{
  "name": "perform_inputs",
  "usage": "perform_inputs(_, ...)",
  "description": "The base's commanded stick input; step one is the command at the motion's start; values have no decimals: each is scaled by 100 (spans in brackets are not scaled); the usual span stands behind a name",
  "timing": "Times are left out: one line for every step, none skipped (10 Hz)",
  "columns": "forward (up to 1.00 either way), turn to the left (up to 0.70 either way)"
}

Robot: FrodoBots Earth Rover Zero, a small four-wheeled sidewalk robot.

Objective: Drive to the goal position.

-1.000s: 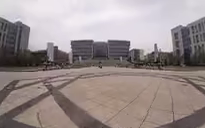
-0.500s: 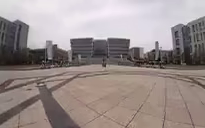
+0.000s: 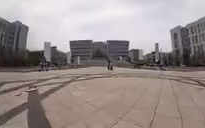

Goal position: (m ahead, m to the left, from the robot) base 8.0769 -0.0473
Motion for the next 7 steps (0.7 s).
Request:
perform_inputs(70, 1)
perform_inputs(70, 1)
perform_inputs(70, 1)
perform_inputs(70, 1)
perform_inputs(70, 1)
perform_inputs(70, 1)
perform_inputs(70, 1)
